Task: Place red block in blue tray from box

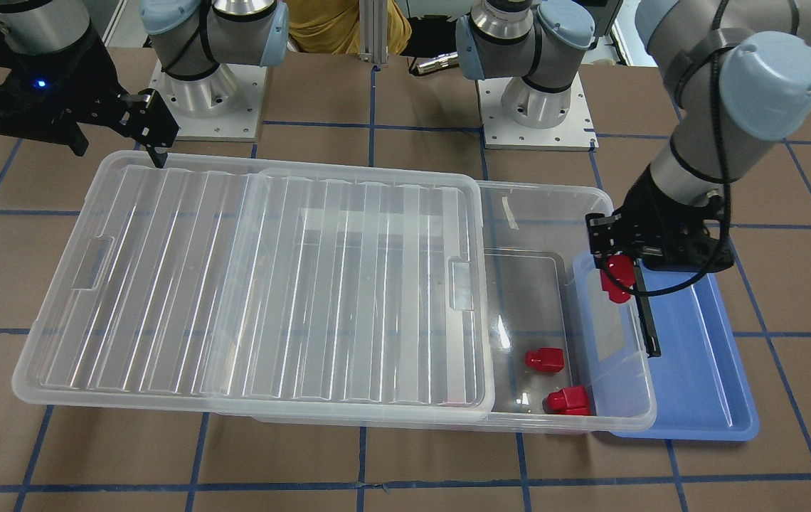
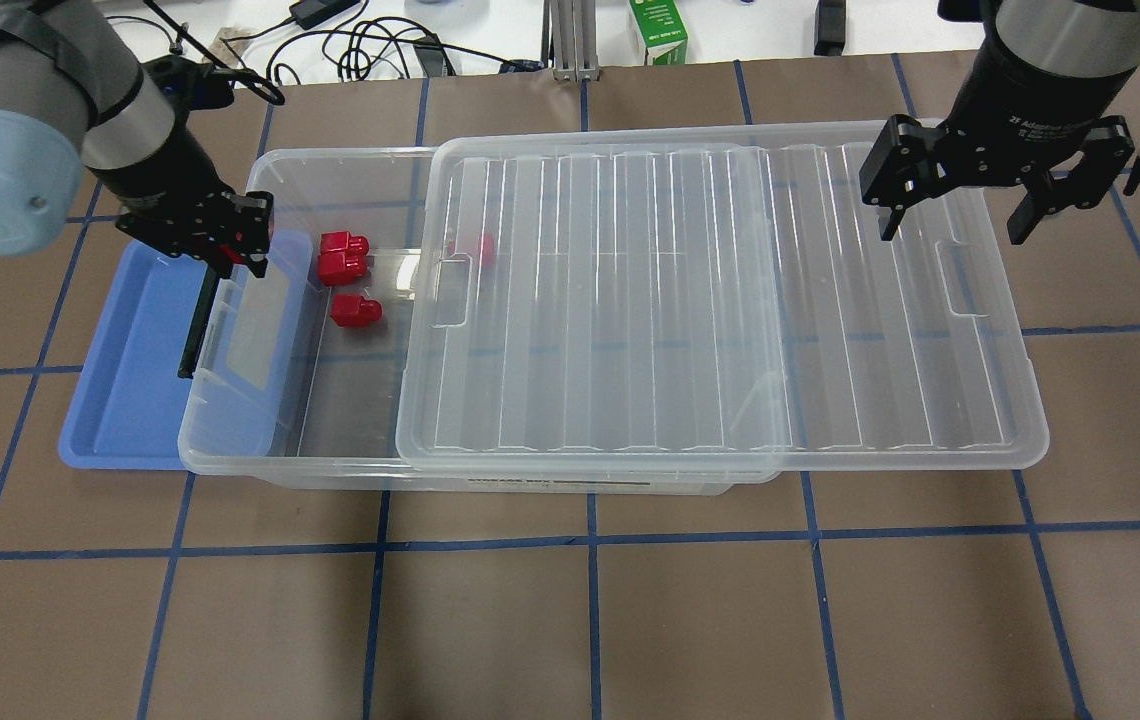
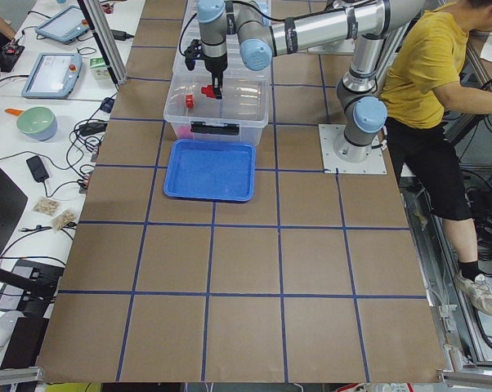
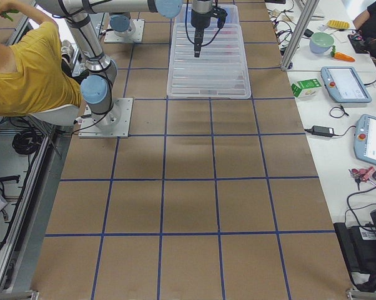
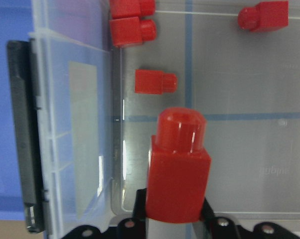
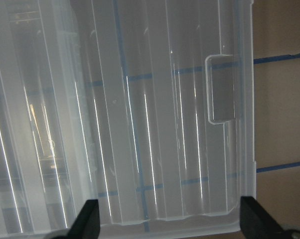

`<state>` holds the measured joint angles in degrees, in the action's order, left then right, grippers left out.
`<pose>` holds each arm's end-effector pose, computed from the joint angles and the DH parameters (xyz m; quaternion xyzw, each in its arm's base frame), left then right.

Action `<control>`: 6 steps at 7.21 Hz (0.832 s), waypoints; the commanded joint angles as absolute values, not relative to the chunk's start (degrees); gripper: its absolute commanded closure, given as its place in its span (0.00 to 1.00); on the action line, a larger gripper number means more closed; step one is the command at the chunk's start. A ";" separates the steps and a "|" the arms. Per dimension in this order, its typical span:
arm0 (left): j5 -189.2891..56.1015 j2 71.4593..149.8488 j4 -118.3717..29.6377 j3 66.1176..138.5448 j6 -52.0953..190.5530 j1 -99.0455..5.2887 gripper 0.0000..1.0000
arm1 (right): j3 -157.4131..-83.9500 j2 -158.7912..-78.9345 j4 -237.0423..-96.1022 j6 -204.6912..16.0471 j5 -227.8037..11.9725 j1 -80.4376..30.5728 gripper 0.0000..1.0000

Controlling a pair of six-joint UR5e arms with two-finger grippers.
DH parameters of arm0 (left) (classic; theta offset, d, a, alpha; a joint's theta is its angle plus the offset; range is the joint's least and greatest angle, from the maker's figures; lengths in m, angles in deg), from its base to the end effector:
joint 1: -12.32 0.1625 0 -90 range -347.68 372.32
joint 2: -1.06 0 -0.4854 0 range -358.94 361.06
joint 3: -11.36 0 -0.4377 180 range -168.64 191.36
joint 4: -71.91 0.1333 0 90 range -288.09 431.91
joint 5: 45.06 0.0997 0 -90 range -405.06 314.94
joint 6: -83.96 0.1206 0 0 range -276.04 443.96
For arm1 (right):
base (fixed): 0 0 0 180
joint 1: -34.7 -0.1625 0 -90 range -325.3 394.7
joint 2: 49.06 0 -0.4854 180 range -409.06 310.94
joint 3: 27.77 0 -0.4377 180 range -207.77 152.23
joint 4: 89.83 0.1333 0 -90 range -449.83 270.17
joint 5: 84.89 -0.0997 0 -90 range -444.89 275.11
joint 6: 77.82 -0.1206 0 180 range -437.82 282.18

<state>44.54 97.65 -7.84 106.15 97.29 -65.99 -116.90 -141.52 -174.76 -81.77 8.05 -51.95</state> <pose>-0.0134 -0.5972 0.4358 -0.0143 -0.9998 -0.0089 0.0055 0.0970 -0.5187 0.5495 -0.0632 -0.9976 -0.0150 0.0257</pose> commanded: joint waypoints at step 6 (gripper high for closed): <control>43.53 110.99 10.17 112.85 120.60 -47.63 1.00 | -116.90 -141.52 -174.82 -81.69 8.09 -51.96 0.00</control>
